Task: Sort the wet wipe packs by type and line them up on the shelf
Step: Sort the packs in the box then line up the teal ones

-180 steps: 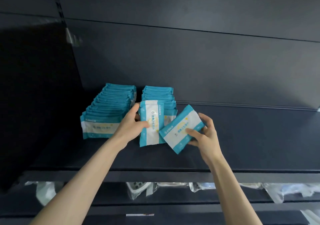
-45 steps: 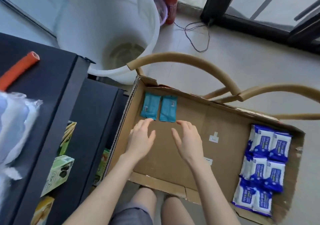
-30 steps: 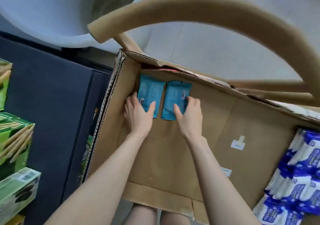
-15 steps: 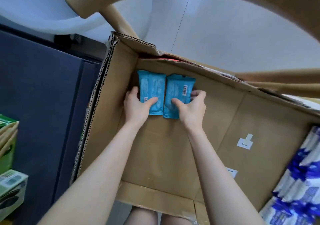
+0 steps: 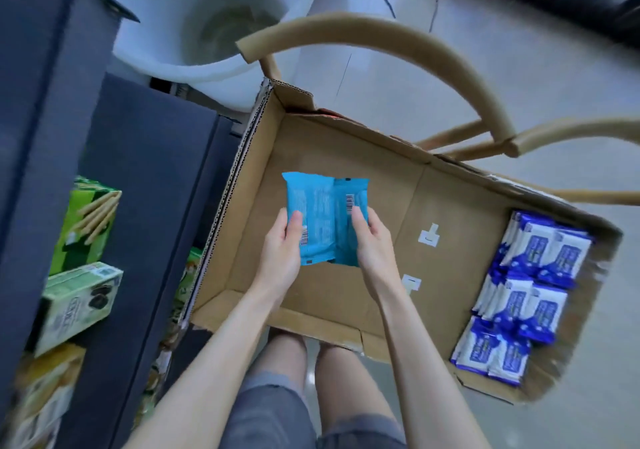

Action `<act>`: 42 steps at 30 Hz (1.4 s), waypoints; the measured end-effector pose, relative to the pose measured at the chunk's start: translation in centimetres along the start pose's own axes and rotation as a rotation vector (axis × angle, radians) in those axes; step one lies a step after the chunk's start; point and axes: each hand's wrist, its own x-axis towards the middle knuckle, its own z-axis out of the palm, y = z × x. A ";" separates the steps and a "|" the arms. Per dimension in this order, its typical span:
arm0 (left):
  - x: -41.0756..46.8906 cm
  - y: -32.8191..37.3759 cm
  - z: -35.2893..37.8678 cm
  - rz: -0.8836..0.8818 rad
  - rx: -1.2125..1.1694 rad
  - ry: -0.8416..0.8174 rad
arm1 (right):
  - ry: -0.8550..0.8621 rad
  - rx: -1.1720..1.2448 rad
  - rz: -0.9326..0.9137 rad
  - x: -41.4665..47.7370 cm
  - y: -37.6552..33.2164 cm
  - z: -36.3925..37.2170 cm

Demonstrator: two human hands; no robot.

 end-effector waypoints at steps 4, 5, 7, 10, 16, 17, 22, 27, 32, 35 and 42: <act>-6.6 0.6 -1.1 0.114 -0.028 0.024 | -0.021 -0.072 -0.133 -7.4 -1.6 -1.1; -8.2 0.5 -1.2 0.145 -0.035 0.059 | -0.024 -0.069 -0.175 -9.1 -1.7 -1.3; -11.3 0.2 -1.0 0.206 -0.049 0.104 | -0.055 -0.069 -0.244 -12.1 -1.4 -1.6; -16.1 -0.6 0.2 0.293 -0.091 0.114 | -0.150 -0.093 -0.298 -16.0 -0.1 -2.0; -24.9 -4.7 1.7 0.301 -0.294 0.167 | -0.360 -0.210 -0.345 -22.9 3.2 -3.8; -26.4 -5.4 1.4 0.301 -0.327 0.178 | -0.401 -0.229 -0.352 -24.1 3.5 -3.9; -33.1 -6.8 -1.2 0.300 -0.517 0.344 | -0.715 -0.240 -0.344 -29.5 3.5 -2.8; -39.1 -6.4 -5.5 0.361 -0.638 0.484 | -0.980 -0.365 -0.355 -33.6 2.0 1.5; -44.9 -7.1 -10.8 0.416 -0.576 0.697 | -1.032 -0.486 -0.420 -38.0 2.1 7.2; -48.4 -8.4 -14.1 0.421 -0.545 0.846 | -1.050 -0.561 -0.517 -41.3 2.9 10.6; -56.5 -13.3 -22.2 0.530 -0.340 1.080 | -1.159 -0.603 -0.763 -49.8 7.0 18.4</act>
